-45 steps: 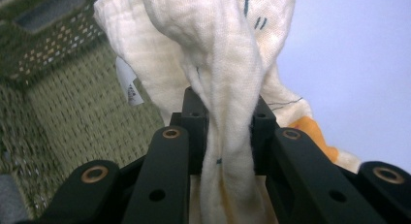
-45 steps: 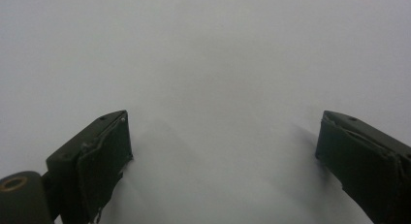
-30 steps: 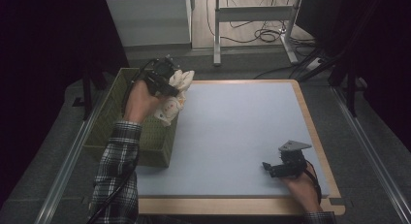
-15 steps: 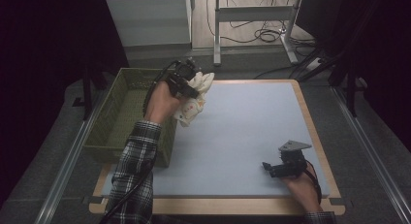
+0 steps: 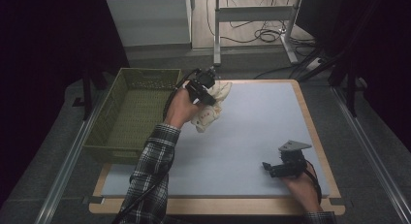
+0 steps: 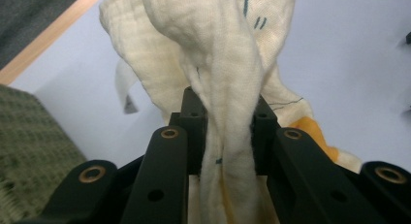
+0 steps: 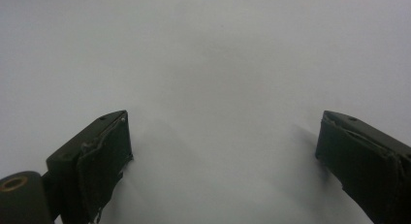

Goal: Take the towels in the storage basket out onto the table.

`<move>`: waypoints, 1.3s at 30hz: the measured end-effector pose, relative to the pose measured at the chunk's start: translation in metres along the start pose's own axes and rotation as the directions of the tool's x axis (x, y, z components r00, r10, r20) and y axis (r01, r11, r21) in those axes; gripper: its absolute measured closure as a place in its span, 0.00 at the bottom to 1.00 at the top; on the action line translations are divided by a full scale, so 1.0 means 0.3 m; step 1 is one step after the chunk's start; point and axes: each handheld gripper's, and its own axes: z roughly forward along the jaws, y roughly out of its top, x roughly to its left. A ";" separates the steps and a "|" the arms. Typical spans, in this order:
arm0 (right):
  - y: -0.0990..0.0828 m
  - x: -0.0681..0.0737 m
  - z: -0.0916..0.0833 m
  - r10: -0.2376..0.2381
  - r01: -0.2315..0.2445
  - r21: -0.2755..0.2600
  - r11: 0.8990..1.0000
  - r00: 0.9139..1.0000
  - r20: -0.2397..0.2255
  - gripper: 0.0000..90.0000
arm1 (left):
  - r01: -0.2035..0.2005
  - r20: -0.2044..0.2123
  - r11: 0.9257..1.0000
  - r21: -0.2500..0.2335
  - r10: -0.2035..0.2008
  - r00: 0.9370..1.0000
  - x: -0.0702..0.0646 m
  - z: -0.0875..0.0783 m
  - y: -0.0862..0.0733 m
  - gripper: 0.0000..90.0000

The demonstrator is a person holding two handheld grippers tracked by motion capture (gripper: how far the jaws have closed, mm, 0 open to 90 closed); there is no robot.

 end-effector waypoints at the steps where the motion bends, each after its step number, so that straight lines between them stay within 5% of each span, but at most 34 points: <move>1: 0.000 0.000 0.000 0.000 0.000 0.000 1.000 1.000 0.000 0.06 | -0.004 0.001 1.000 0.004 0.004 1.000 -0.005 0.011 0.001 0.83; 24: 0.000 0.000 0.000 -0.001 0.001 -0.001 1.000 1.000 0.001 0.06 | 0.010 0.077 1.000 0.023 -0.012 0.997 -0.087 0.298 -0.049 0.82; 39: 0.000 -0.001 0.000 -0.002 0.002 -0.001 1.000 1.000 0.002 0.06 | 0.030 0.103 0.999 -0.035 -0.026 0.994 -0.117 0.428 -0.101 0.78</move>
